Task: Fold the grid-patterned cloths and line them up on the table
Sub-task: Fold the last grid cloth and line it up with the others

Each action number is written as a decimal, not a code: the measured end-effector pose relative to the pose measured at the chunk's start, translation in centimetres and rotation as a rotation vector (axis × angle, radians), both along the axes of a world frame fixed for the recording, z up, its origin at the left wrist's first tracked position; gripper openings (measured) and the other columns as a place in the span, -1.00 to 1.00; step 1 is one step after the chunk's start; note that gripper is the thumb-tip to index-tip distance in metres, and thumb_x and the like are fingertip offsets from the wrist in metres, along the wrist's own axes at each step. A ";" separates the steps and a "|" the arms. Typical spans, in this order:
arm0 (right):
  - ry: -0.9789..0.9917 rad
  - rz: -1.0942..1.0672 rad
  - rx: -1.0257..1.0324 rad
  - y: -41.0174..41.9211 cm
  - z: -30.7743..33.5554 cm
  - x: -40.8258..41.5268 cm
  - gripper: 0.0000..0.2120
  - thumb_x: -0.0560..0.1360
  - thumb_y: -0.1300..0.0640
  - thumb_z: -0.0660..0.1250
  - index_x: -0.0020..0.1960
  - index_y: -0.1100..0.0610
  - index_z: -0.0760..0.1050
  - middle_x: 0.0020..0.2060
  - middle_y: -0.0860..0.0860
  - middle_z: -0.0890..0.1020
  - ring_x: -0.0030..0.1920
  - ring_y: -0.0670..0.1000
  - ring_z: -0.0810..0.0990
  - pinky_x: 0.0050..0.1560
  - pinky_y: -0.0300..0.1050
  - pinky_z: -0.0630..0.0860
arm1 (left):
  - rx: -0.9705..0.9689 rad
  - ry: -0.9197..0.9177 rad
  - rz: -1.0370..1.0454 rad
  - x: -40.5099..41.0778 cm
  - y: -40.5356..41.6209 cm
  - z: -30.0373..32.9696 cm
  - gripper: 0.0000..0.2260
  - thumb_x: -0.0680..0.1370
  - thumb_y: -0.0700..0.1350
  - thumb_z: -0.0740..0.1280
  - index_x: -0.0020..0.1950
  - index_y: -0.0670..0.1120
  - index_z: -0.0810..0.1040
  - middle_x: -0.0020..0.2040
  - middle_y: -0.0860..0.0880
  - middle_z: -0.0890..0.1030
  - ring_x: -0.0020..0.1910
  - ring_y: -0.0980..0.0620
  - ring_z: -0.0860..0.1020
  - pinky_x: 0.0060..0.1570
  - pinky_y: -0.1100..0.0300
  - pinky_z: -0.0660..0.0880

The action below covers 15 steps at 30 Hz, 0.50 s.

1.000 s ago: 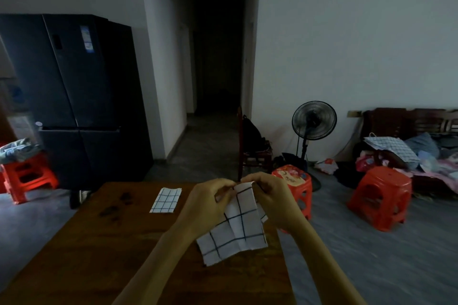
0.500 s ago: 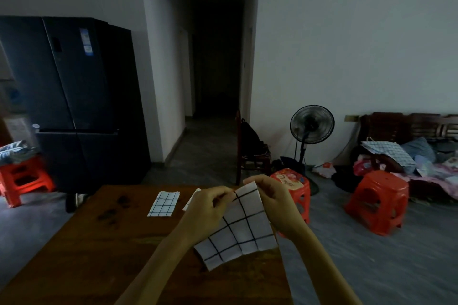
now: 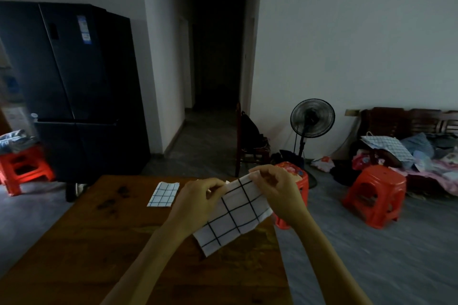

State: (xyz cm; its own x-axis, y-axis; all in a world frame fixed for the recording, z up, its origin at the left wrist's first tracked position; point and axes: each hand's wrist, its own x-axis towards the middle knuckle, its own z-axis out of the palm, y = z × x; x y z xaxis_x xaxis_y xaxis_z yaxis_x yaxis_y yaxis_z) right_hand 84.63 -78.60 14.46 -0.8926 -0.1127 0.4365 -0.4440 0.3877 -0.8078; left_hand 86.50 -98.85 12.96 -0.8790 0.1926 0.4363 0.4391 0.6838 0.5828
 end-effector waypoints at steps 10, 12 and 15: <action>-0.080 -0.012 -0.064 0.2 -0.6 -0.6 -0.83 0.57 0.02 0.26 -0.11 0.01 0.60 -0.27 -0.05 0.62 -0.29 -0.18 0.54 -0.27 -0.33 0.44 | -0.020 0.097 0.092 0.1 -1.8 -0.6 -0.90 0.56 -0.09 0.27 0.03 0.02 0.55 -0.15 0.20 0.53 -0.14 0.28 0.53 -0.14 0.40 0.45; -0.043 -0.058 -0.094 0.0 -0.6 -0.7 -0.80 0.58 0.02 0.25 -0.13 0.02 0.60 -0.28 0.00 0.62 -0.30 -0.15 0.53 -0.29 -0.34 0.43 | -0.069 0.079 0.101 0.0 -1.7 -0.4 -0.90 0.57 -0.08 0.26 0.04 0.01 0.55 -0.16 0.18 0.53 -0.16 0.29 0.52 -0.16 0.43 0.43; 0.018 -0.078 -0.111 0.0 -0.6 -0.6 -0.85 0.58 0.06 0.27 -0.08 0.01 0.60 -0.24 -0.08 0.63 -0.21 -0.19 0.56 -0.23 -0.40 0.45 | -0.107 0.033 0.121 0.0 -2.1 -0.6 -0.91 0.58 -0.07 0.24 0.03 0.04 0.53 -0.17 0.18 0.52 -0.17 0.26 0.51 -0.13 0.34 0.48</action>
